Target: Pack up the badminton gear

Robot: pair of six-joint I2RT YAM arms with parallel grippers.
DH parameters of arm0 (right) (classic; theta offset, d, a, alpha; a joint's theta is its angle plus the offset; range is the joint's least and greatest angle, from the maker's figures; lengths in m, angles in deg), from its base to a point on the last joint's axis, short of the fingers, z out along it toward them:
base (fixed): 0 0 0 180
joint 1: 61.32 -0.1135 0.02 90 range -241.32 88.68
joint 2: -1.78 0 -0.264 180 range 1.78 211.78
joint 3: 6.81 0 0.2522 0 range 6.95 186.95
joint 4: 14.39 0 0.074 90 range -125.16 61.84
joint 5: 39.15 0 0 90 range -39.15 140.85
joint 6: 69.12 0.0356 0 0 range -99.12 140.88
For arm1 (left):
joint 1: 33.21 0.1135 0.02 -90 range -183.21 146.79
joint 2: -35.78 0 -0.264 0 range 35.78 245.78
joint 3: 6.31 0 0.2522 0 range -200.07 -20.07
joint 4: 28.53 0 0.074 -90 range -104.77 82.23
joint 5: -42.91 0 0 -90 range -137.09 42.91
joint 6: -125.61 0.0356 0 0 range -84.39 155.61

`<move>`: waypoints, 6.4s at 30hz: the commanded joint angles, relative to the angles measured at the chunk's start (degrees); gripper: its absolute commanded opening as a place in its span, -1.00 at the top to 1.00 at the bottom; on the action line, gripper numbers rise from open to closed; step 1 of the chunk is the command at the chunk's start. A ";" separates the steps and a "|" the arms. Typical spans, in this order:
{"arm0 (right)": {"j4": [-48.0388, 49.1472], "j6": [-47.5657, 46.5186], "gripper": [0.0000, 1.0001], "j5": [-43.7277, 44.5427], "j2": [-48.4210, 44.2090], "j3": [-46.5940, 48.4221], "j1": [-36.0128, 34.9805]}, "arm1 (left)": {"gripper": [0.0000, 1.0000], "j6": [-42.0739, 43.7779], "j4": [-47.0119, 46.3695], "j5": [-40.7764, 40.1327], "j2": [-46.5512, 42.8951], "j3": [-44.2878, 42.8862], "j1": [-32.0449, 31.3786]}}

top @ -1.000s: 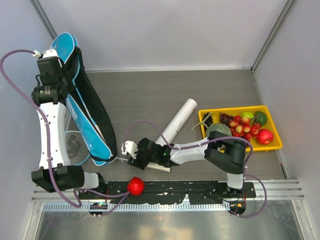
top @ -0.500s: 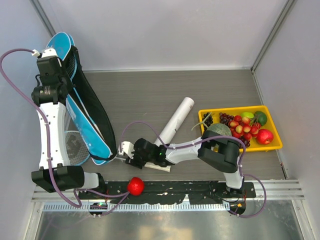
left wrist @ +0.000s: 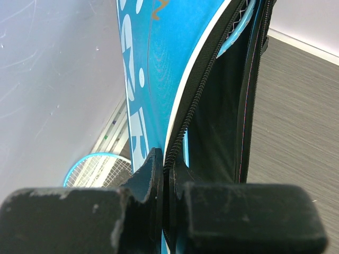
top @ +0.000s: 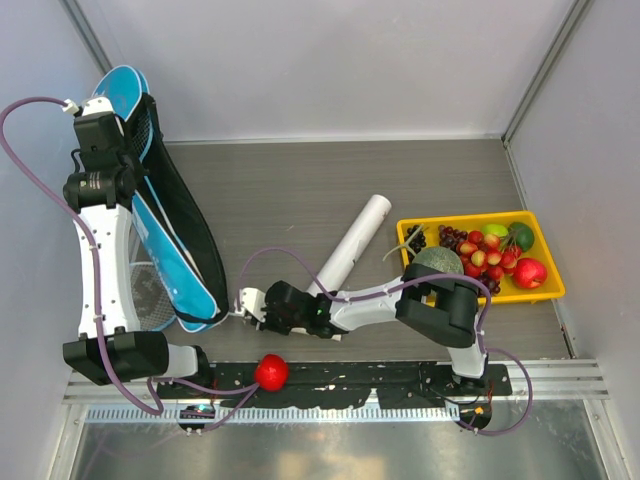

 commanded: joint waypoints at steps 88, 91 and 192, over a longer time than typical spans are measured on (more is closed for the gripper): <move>-29.49 20.68 0.73 18.86 -17.50 4.03 14.34 | 1.00 -3.65 -11.28 16.94 -3.49 23.36 0.09; -29.32 20.42 0.48 17.81 -17.33 4.38 14.61 | 1.00 -3.73 -11.19 17.02 -3.49 23.19 0.00; -25.99 14.00 0.89 28.35 2.18 41.73 7.05 | 1.00 -15.16 -19.45 41.36 11.63 18.62 -6.94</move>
